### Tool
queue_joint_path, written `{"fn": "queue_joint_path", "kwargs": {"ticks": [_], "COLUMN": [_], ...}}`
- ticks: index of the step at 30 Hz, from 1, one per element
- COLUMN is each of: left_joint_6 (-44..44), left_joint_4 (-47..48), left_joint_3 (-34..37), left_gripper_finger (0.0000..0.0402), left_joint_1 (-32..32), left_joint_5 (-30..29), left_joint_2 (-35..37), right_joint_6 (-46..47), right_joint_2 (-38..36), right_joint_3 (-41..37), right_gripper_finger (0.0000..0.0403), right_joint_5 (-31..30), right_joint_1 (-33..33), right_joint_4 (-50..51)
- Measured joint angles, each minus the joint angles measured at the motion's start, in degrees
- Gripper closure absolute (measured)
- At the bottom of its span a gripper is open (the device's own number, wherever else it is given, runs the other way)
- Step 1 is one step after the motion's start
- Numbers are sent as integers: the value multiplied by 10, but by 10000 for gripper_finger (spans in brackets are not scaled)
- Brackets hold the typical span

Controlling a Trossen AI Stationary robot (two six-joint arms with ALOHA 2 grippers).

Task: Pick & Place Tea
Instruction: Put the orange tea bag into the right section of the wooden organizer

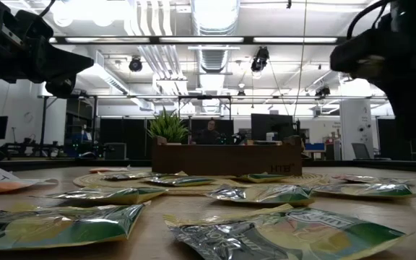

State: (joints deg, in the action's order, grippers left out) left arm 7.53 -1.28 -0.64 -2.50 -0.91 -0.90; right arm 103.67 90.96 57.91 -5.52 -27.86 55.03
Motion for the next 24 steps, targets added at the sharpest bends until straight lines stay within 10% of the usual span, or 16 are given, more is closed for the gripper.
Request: {"fn": "queue_joint_path", "kwargs": {"ticks": [24], "left_joint_6": [0], "left_joint_4": [0], "left_joint_3": [0], "left_gripper_finger": [402], "left_joint_1": [0], "left_joint_5": [0], "left_joint_2": [0], "right_joint_6": [-684], "right_joint_2": [-28], "right_joint_3": [0], "right_gripper_finger": [344], "right_joint_5": [35], "right_joint_1": [98], "right_joint_4": [-8]}}
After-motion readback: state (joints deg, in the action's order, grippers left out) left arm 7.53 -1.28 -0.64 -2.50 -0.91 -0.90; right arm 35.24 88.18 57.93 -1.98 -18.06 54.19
